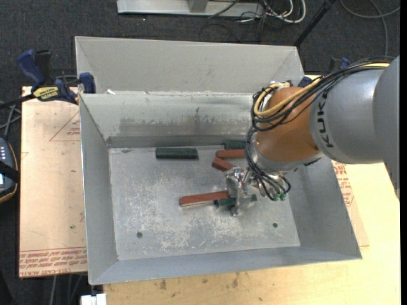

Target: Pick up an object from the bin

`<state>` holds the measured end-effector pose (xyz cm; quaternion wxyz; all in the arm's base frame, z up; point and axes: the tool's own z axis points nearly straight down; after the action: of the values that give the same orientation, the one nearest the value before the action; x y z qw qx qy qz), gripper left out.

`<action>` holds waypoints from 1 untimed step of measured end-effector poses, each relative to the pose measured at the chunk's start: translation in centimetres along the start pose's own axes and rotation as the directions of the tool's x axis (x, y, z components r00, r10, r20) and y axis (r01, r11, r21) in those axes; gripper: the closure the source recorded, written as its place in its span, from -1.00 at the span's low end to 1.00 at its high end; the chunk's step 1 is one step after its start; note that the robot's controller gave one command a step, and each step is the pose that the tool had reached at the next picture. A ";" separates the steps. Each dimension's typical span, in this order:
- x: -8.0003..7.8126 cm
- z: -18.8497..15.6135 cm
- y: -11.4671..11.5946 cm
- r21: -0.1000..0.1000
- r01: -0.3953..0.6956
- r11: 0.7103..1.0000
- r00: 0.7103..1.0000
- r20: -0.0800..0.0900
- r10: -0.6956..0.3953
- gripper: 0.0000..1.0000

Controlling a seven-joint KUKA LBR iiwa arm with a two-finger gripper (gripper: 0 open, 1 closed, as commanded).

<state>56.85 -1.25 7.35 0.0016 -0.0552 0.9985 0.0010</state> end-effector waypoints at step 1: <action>0.0 0.0 0.0 0.000 0.000 1.000 1.000 0.000 0.000 1.00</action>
Offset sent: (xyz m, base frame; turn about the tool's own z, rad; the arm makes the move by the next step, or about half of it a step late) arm -0.0353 0.0007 0.1227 0.0591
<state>56.85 -1.25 7.35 0.0016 -0.0552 0.9985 0.0010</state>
